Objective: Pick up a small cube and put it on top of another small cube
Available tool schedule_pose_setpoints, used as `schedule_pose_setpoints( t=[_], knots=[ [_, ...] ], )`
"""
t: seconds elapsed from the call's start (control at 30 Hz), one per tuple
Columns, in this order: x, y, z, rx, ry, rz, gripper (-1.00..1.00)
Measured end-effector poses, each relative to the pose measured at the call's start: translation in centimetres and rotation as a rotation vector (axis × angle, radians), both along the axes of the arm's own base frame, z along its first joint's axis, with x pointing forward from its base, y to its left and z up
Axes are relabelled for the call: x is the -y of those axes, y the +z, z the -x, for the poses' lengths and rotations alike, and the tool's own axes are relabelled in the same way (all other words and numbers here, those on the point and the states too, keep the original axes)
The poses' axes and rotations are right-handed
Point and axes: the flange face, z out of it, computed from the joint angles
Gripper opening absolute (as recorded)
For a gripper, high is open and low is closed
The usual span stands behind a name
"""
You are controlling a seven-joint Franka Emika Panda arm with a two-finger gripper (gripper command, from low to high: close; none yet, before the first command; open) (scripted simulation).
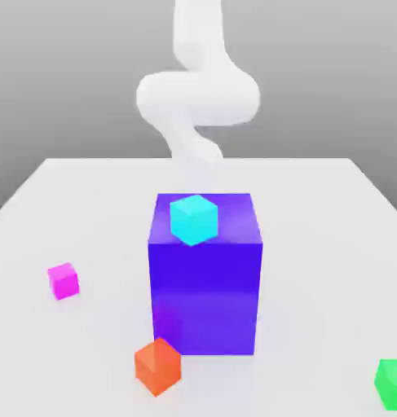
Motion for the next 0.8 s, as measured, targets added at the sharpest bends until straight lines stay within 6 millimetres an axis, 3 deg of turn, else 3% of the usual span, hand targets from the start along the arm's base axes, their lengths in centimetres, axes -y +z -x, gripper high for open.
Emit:
schedule_pose_setpoints(
  t=[0.17,0.37,0.57,0.8],
  knots=[
    [7.3,-9.7,-3.0,-0.132,0.068,0.051,0.0],
    [14.0,-21.6,-2.8,-0.287,0.162,0.103,0.0],
    [18.8,-32.6,1.0,-0.439,0.269,0.146,0.0],
    [22.0,-42.8,9.1,-0.608,0.406,0.181,0.0]
  ],
)
